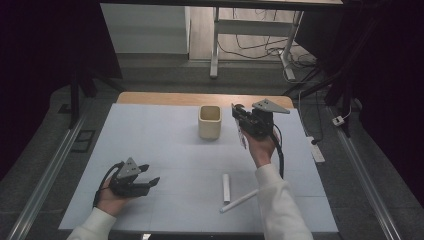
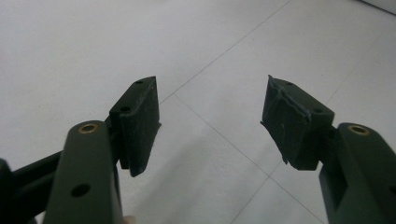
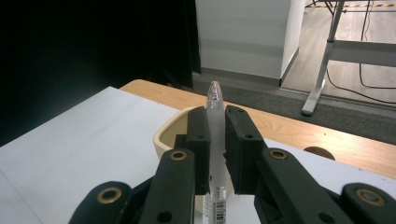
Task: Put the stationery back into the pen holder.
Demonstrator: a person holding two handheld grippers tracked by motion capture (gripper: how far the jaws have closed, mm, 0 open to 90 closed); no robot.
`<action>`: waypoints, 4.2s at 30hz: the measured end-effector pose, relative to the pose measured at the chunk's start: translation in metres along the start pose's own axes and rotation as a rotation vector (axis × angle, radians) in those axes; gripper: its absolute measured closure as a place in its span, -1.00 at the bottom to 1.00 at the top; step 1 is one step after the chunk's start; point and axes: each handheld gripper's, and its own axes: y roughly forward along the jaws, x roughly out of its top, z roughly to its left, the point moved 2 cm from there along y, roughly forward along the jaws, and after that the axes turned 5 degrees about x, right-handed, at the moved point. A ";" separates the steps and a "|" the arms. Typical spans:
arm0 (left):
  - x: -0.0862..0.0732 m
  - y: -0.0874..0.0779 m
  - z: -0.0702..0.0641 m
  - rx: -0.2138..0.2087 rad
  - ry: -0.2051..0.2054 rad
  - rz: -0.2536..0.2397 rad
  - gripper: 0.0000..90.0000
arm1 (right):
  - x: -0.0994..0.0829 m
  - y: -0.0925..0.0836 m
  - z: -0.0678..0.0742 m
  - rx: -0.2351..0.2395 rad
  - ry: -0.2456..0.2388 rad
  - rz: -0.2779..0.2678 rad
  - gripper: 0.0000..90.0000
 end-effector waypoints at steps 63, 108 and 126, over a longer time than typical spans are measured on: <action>0.000 0.005 -0.001 -0.020 0.011 0.005 -0.19 | 0.038 0.062 0.005 0.044 0.021 -0.060 0.79; -0.001 0.006 0.000 -0.014 0.016 0.013 -0.19 | 0.055 0.118 -0.007 0.031 0.030 -0.064 0.79; -0.001 0.007 -0.001 -0.018 0.021 0.017 -0.19 | 0.048 0.124 -0.002 0.021 -0.064 0.014 0.27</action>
